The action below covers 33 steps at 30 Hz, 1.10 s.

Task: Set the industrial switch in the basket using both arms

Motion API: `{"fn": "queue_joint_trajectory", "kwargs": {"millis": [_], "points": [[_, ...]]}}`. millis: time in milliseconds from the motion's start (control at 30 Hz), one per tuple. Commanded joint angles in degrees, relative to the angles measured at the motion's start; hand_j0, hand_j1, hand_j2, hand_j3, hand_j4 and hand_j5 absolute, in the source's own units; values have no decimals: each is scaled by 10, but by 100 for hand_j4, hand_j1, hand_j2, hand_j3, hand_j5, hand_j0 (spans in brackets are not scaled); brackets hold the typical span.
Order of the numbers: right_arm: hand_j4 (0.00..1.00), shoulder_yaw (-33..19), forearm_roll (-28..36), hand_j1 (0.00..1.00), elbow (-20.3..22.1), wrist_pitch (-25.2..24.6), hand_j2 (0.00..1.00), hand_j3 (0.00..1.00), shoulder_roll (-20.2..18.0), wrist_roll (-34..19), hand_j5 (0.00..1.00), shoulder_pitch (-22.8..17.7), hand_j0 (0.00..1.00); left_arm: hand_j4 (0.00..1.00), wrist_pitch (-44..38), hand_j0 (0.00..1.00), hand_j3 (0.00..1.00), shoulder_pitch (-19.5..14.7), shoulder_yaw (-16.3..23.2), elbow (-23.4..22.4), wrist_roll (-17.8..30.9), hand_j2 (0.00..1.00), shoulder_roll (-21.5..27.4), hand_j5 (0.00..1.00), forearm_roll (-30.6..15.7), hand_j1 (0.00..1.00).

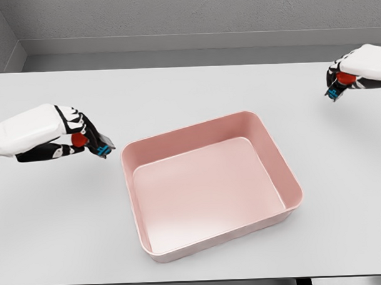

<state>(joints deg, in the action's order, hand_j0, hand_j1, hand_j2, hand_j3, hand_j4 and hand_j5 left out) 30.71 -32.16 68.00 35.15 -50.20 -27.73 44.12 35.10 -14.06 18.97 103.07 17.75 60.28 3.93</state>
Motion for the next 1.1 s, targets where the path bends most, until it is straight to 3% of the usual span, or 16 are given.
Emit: {"fn": "queue_joint_trajectory", "kwargs": {"millis": [0, 300, 600, 800, 1000, 1067], "points": [[49, 0, 3, 49, 27, -1, 49, 49, -13, 0, 49, -3, 49, 46, -1, 46, 46, -1, 5, 0, 5, 46, -17, 46, -3, 46], [49, -1, 4, 49, 99, -1, 49, 49, -43, 0, 49, -9, 49, 46, -1, 46, 46, -60, 60, 0, 9, 46, -70, 46, 13, 46], [49, 0, 5, 49, 210, -1, 49, 49, -72, -1, 49, -26, 49, 46, -1, 46, 46, -121, 124, 0, 13, 46, -104, 46, 19, 46], [49, -3, 6, 49, 241, -1, 49, 49, -91, -1, 49, -26, 49, 47, -1, 47, 47, -152, 154, 0, 14, 47, -134, 47, 20, 47], [49, -13, 11, 49, 300, -1, 49, 49, -104, -1, 49, -40, 49, 49, -1, 49, 49, -182, 186, 0, 21, 49, -153, 49, 20, 49], [49, -12, 13, 49, 315, -1, 49, 49, -99, -1, 49, -43, 49, 81, -1, 81, 81, -189, 194, -2, 19, 81, -156, 81, 20, 81]]}}
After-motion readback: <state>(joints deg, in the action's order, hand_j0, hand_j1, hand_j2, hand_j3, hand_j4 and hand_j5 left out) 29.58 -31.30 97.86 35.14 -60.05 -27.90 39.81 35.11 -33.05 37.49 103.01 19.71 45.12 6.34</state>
